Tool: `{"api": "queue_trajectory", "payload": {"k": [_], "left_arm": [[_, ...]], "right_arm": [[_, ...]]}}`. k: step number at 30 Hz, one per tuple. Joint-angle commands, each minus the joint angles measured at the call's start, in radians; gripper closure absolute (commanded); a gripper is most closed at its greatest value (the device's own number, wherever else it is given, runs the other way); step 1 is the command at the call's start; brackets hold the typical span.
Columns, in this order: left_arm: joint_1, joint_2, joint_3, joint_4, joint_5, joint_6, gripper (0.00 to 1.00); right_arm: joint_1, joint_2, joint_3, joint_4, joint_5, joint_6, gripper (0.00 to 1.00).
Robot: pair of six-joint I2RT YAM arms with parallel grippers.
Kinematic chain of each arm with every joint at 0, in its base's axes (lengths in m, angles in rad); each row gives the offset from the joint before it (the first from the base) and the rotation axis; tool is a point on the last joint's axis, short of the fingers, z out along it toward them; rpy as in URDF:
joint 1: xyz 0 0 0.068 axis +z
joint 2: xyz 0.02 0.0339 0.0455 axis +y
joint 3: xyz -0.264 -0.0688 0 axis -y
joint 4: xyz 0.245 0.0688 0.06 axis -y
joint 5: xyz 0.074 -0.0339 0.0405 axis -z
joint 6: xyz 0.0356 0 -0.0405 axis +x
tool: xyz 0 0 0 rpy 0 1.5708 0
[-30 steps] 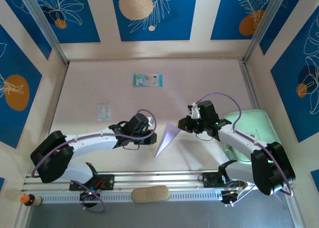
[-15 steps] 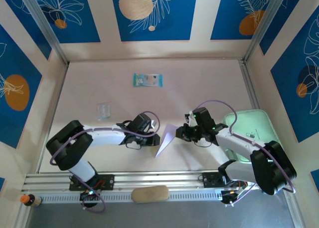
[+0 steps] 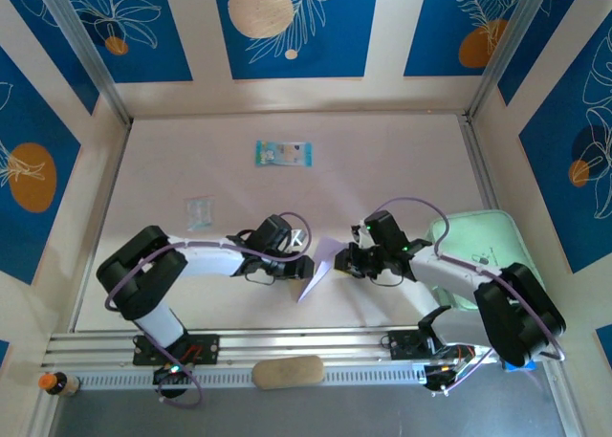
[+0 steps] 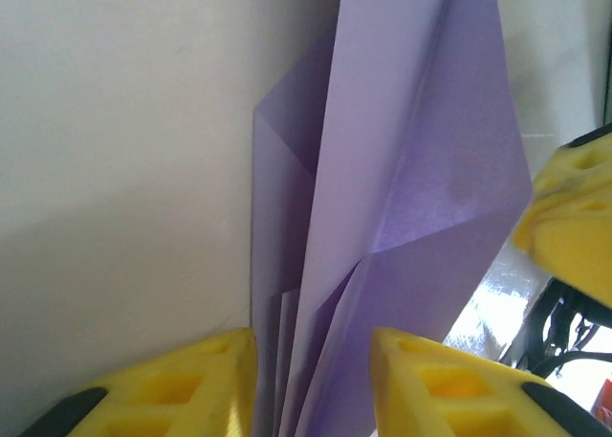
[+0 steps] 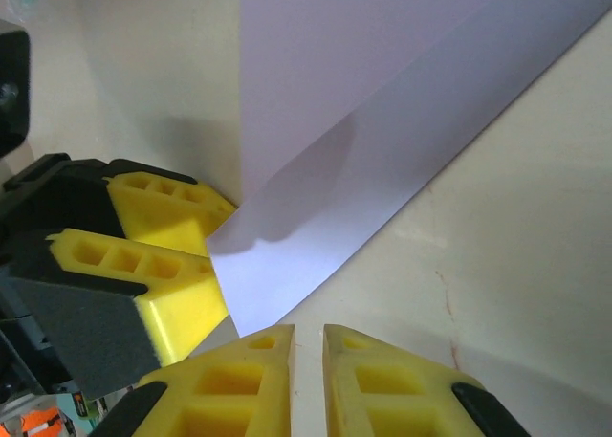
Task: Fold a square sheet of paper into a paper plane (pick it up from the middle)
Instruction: Pick up the paper plane from the center of the table.
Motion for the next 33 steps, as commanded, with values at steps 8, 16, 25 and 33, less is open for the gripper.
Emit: {"api": "queue_trajectory", "payload": {"k": [8,16,25,33], "left_arm": [[0.003,0.065,0.065,-0.036,0.075,0.035,0.65],[0.003,0.073,0.085,-0.079,0.109,0.061,0.73],[0.002,0.079,0.097,-0.081,0.133,0.068,0.76],[-0.007,0.056,0.097,-0.063,0.12,0.072,0.94]], "right_arm": [[0.023,0.079,-0.019,0.038,-0.02,0.041,0.87],[0.024,0.119,-0.022,0.07,-0.042,0.045,0.93],[0.027,0.149,-0.023,0.087,-0.063,0.047,0.95],[0.027,0.115,-0.033,0.102,-0.059,0.069,0.94]]}}
